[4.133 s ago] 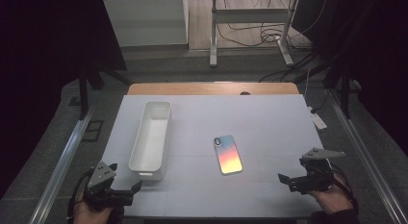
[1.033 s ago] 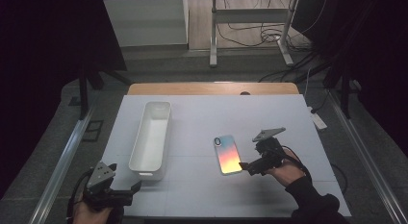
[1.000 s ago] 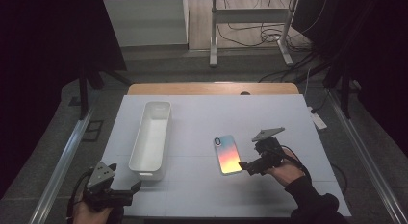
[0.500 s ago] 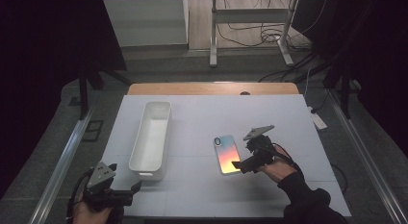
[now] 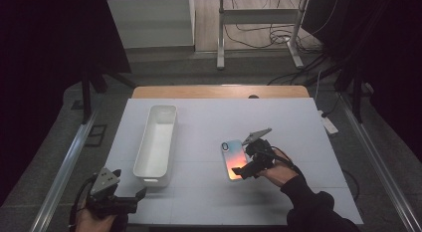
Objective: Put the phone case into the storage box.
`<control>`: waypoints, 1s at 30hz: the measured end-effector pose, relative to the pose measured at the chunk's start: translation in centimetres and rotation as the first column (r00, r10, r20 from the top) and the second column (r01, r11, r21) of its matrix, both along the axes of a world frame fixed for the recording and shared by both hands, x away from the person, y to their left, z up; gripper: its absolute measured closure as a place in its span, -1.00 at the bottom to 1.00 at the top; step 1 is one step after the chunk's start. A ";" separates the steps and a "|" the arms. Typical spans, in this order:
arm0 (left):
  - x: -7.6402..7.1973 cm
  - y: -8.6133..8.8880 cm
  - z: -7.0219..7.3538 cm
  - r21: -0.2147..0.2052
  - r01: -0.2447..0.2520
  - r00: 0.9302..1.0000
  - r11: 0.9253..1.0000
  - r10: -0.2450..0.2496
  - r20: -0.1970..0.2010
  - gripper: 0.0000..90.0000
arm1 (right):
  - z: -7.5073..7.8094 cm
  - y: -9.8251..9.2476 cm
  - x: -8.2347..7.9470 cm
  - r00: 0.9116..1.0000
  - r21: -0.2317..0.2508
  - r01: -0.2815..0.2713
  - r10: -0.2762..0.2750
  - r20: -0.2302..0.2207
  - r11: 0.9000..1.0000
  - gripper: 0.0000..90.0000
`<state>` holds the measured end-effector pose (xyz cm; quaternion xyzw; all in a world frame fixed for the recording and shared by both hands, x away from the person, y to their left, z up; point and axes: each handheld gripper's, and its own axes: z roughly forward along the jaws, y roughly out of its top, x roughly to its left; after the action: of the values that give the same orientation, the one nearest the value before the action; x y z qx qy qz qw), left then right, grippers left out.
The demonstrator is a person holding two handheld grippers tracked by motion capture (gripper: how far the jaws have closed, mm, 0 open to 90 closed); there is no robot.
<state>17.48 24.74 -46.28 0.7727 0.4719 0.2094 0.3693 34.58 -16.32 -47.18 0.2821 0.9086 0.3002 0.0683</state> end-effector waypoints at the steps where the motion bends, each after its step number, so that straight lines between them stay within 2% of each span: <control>1: 0.0 0.0 0.0 0.000 0.000 1.000 1.000 0.000 0.000 -1.00 | -0.1 0.2 0.0 1.000 -0.005 0.002 -0.002 -0.002 1.000 -1.00; 5: 0.0 0.0 0.0 0.000 0.001 1.000 1.000 -0.001 0.000 -1.00 | -0.3 1.1 0.2 1.000 -0.026 -0.013 0.013 0.000 1.000 -1.00; 9: 0.0 0.0 0.0 -0.001 0.001 1.000 1.000 -0.001 0.001 -1.00 | -0.4 1.6 0.4 1.000 -0.033 -0.016 0.015 -0.016 0.999 -1.00; 11: 0.0 0.0 0.0 -0.001 0.001 1.000 1.000 -0.001 0.001 -1.00 | -0.5 1.8 0.6 0.999 -0.031 -0.014 0.013 -0.039 0.999 -1.00; 13: 0.0 0.0 0.0 -0.001 0.001 1.000 1.000 -0.001 0.001 -1.00 | -0.6 1.8 0.6 0.999 -0.034 -0.013 0.012 -0.039 0.999 -1.00; 16: 0.0 0.0 0.0 -0.002 0.000 1.000 1.000 0.000 0.001 -1.00 | -0.6 1.9 0.6 0.999 -0.055 -0.007 0.005 -0.045 0.998 -0.72; 22: 0.0 0.1 0.0 -0.006 -0.002 1.000 1.000 0.002 0.002 -1.00 | -0.7 1.9 0.7 0.999 -0.083 0.002 -0.006 -0.045 0.997 0.01; 23: 0.0 0.1 0.0 -0.006 -0.002 1.000 1.000 0.002 0.002 -1.00 | -0.7 1.9 0.7 0.999 -0.083 0.002 -0.006 -0.045 0.997 0.01; 24: 0.0 0.1 0.0 -0.006 -0.001 1.000 1.000 0.001 0.002 -1.00 | -0.8 1.9 0.7 0.999 -0.087 -0.009 0.005 -0.046 0.996 0.22; 27: 0.0 0.1 0.0 -0.006 -0.002 1.000 1.000 0.002 0.002 -1.00 | -1.0 1.9 0.8 0.999 -0.092 -0.011 0.006 -0.048 0.996 0.46; 28: 0.0 0.1 0.0 -0.006 -0.002 1.000 1.000 0.002 0.002 -1.00 | -1.0 1.9 0.8 0.999 -0.092 -0.011 0.006 -0.048 0.996 0.46; 29: 0.0 0.1 0.0 -0.006 -0.002 1.000 1.000 0.002 0.003 -1.00 | -1.1 1.9 0.8 0.999 -0.099 -0.017 0.013 -0.043 0.995 0.66; 30: 0.0 0.1 0.0 -0.006 -0.002 1.000 1.000 0.002 0.003 -1.00 | -1.2 1.9 0.8 0.999 -0.100 -0.023 0.019 -0.040 0.995 0.74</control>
<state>17.46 24.83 -46.28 0.7709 0.4728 0.2093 0.3721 35.35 -14.43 -48.35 0.2744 0.9266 0.2495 0.0617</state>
